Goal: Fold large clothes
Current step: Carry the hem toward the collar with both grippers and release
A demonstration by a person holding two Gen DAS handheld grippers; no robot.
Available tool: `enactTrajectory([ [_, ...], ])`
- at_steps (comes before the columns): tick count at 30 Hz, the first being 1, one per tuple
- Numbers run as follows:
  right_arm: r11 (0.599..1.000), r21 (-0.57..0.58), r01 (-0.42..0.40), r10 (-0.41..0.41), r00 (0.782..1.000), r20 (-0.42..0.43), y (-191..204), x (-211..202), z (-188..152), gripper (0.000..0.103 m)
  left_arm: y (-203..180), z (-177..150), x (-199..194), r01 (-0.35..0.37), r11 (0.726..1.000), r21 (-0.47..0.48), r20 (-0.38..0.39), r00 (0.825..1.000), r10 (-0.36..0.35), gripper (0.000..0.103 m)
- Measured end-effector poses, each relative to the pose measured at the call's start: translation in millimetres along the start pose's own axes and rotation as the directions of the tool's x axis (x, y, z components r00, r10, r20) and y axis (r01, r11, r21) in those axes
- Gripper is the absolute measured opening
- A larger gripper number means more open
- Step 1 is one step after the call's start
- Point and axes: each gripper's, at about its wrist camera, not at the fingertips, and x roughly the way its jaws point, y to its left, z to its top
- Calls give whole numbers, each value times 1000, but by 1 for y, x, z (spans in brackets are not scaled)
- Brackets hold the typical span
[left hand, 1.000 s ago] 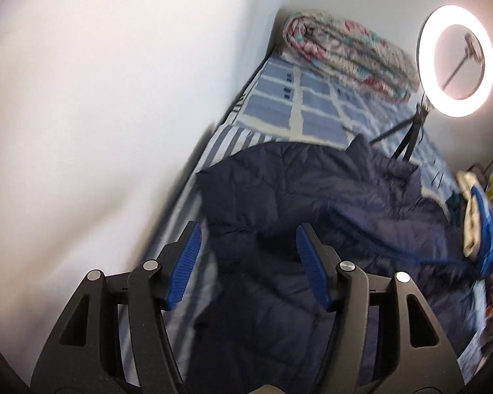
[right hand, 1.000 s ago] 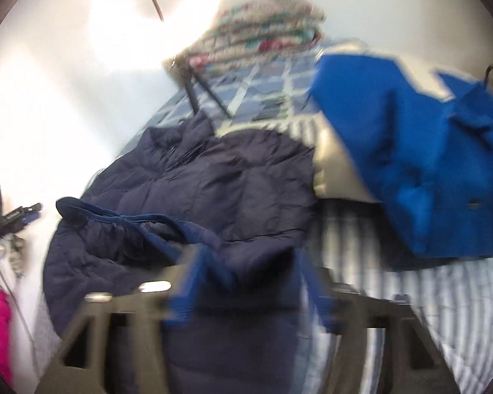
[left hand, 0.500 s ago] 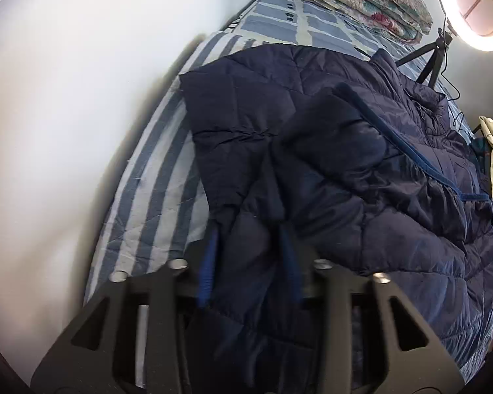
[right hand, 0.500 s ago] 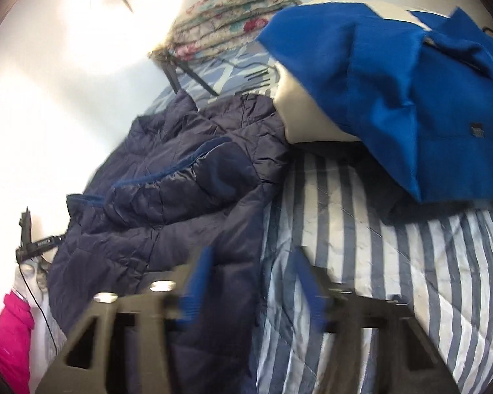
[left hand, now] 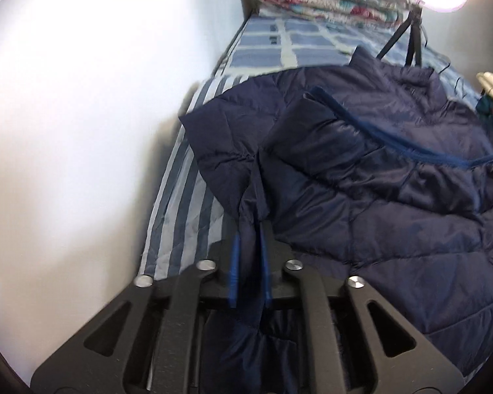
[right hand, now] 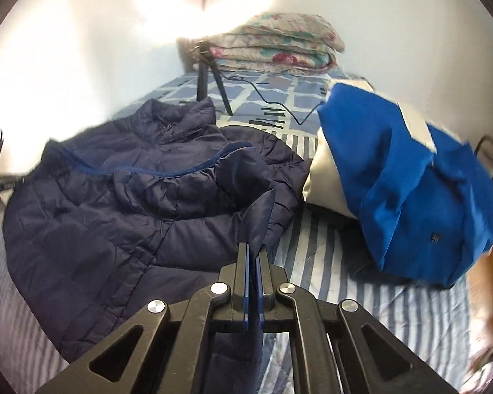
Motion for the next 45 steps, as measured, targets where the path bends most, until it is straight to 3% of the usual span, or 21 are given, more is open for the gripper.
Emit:
enactTrajectory([
  [1, 1000, -5, 0, 0, 1000, -7, -1, 1, 1, 0, 3, 0, 0, 7, 1000, -15, 3, 1000, -7, 29],
  [5, 1000, 1, -3, 3, 1000, -9, -2, 3, -1, 0, 18, -4, -1, 110, 989, -99, 13, 994, -110, 31],
  [9, 999, 24, -23, 23, 1000, -10, -5, 6, -2, 0, 23, 1, 0, 96, 989, -113, 36, 995, -93, 32],
  [12, 1000, 17, -22, 22, 1000, -15, -5, 9, -3, 1, 26, 8, 2, 126, 983, -133, 63, 991, -119, 45],
  [16, 1000, 5, -13, 13, 1000, -27, -2, 16, -3, 1, 7, 18, 19, 100, 994, -49, 19, 995, -99, 46],
  [18, 1000, -10, 1, -1, 999, -36, 1, 20, -3, 1, -2, 19, 31, 60, 998, -14, -19, 998, -60, 22],
  [19, 1000, -17, 6, -7, 999, -38, 2, 22, -3, 1, -4, 19, 34, 56, 998, -14, -28, 998, -57, 4],
  [26, 996, -67, 64, -65, 998, -13, 7, 13, 4, 0, -1, 19, 7, 27, 999, -35, 69, 997, -25, 0],
  [30, 990, -97, 103, -99, 994, 45, 10, -3, 19, 0, 9, 41, -25, 28, 998, -59, 152, 988, -19, 0],
  [34, 980, -127, 153, -139, 983, 118, 11, -7, 47, 0, 7, 68, -38, -15, 999, -47, 214, 977, 25, 0],
  [38, 977, -90, 193, -179, 972, 151, 4, 16, 82, 0, 3, 105, -25, -40, 997, -68, 253, 966, 56, 0],
  [45, 952, -60, 301, -294, 951, 100, -1, 92, 123, 0, -17, 161, 42, -106, 992, -73, 253, 960, 121, 0],
])
